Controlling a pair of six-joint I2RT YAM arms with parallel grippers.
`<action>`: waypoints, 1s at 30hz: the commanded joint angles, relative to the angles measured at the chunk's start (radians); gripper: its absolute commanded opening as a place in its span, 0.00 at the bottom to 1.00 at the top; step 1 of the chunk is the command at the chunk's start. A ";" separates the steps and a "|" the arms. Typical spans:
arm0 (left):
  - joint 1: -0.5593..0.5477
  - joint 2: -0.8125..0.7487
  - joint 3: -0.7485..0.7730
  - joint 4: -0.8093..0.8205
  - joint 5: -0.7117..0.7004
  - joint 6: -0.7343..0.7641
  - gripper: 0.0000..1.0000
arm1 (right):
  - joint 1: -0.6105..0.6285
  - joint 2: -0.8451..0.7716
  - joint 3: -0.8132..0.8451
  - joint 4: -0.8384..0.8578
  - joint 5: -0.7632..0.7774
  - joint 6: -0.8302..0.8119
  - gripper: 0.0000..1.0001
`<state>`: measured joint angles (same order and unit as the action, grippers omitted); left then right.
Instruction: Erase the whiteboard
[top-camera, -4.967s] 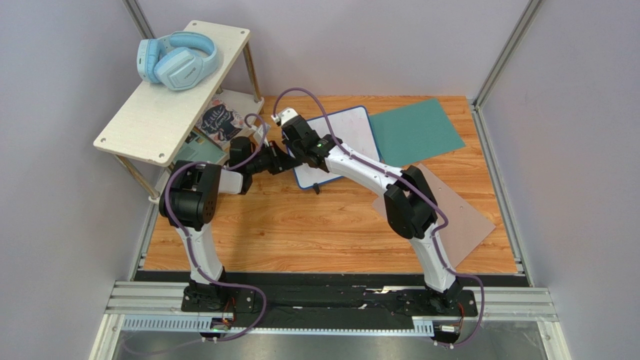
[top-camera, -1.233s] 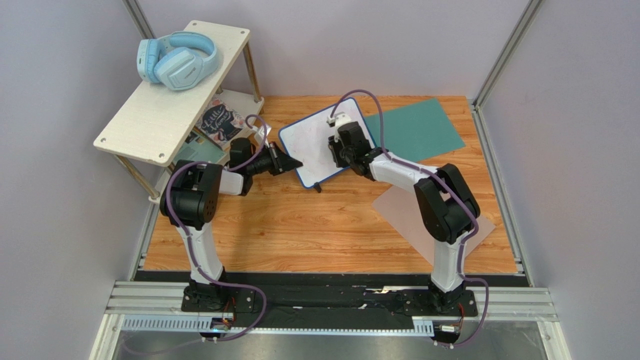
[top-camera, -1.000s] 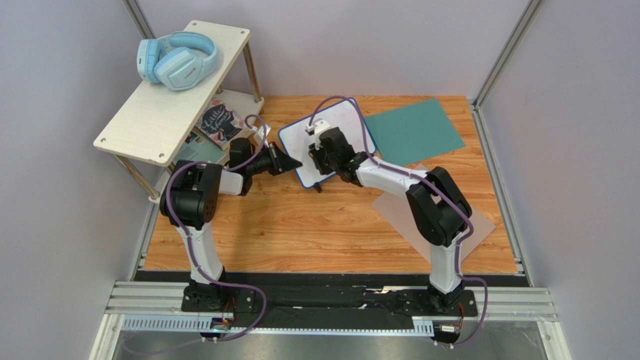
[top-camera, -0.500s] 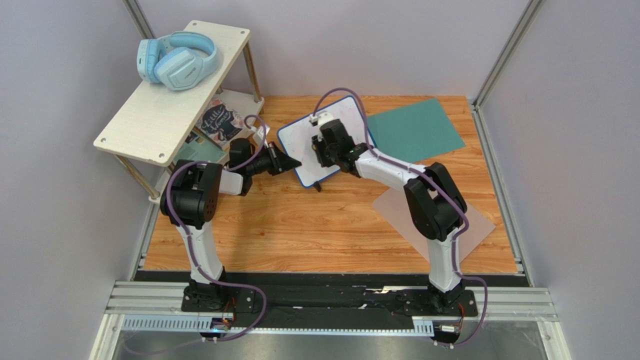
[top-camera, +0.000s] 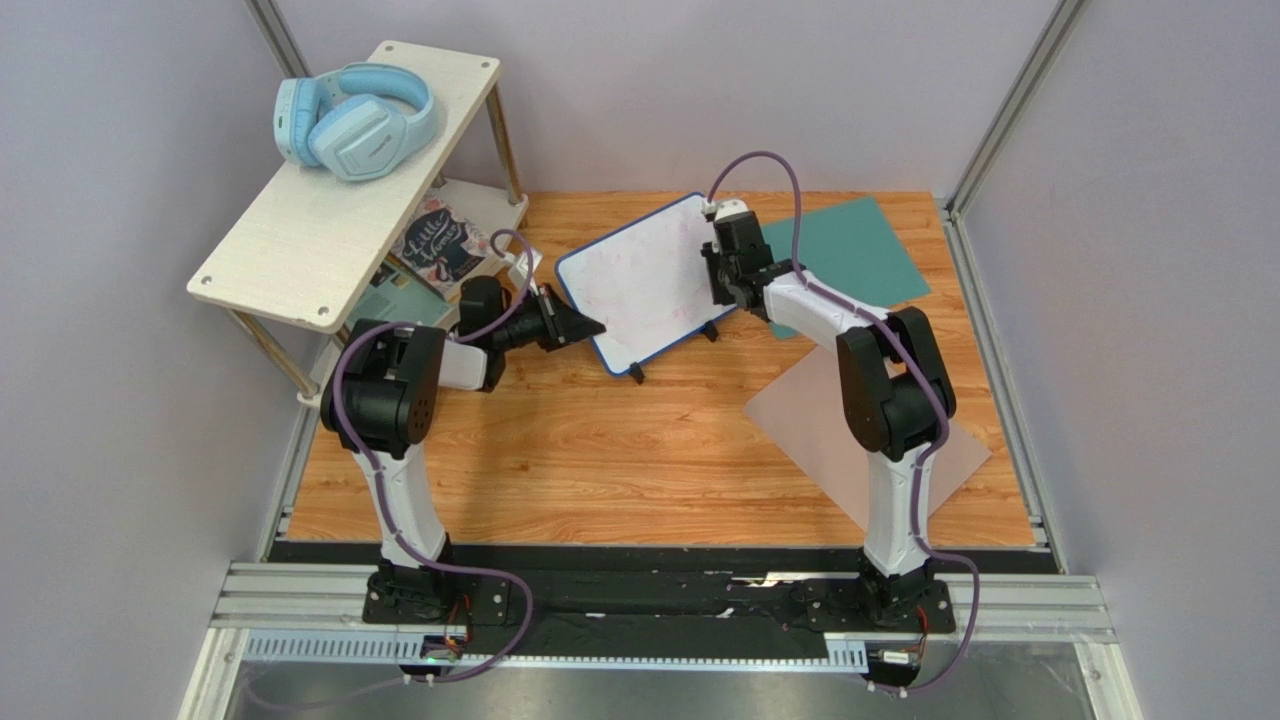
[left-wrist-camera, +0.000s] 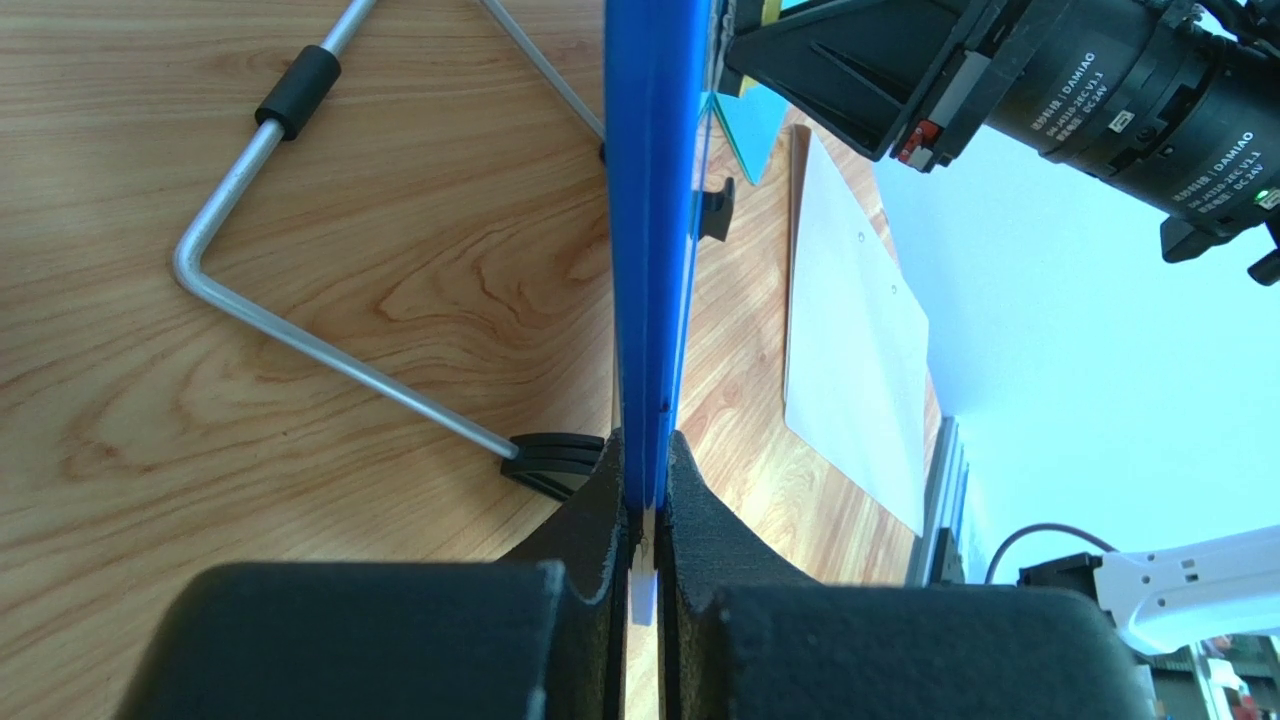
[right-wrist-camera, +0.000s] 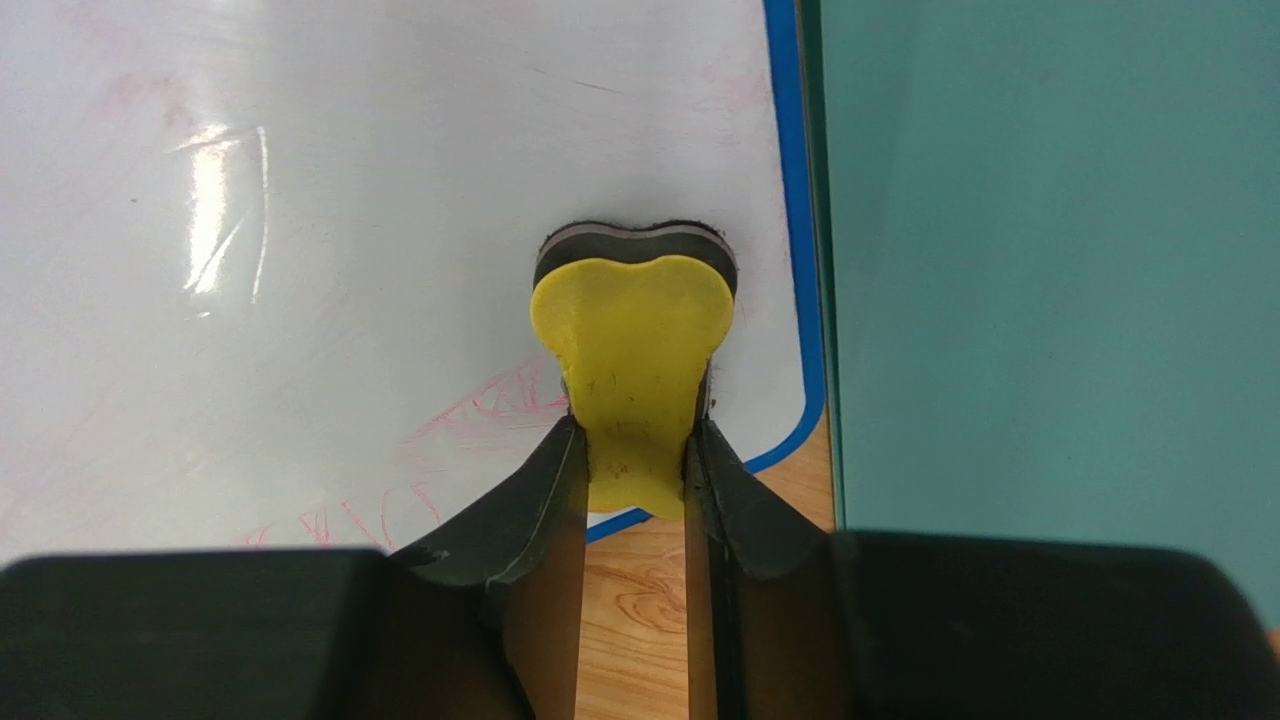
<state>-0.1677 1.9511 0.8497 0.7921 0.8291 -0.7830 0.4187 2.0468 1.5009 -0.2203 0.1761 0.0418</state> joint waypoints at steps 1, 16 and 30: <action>-0.001 0.005 -0.001 -0.033 -0.010 0.042 0.00 | 0.023 0.018 0.018 0.002 -0.156 -0.072 0.00; -0.001 0.005 -0.003 -0.033 -0.005 0.044 0.00 | 0.103 0.047 0.087 0.012 -0.236 -0.083 0.00; -0.001 0.009 0.002 -0.034 -0.001 0.042 0.00 | -0.069 0.096 0.143 -0.042 -0.161 -0.019 0.00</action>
<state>-0.1638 1.9511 0.8497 0.7868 0.8188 -0.7826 0.3805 2.0895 1.5921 -0.2569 -0.0357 0.0151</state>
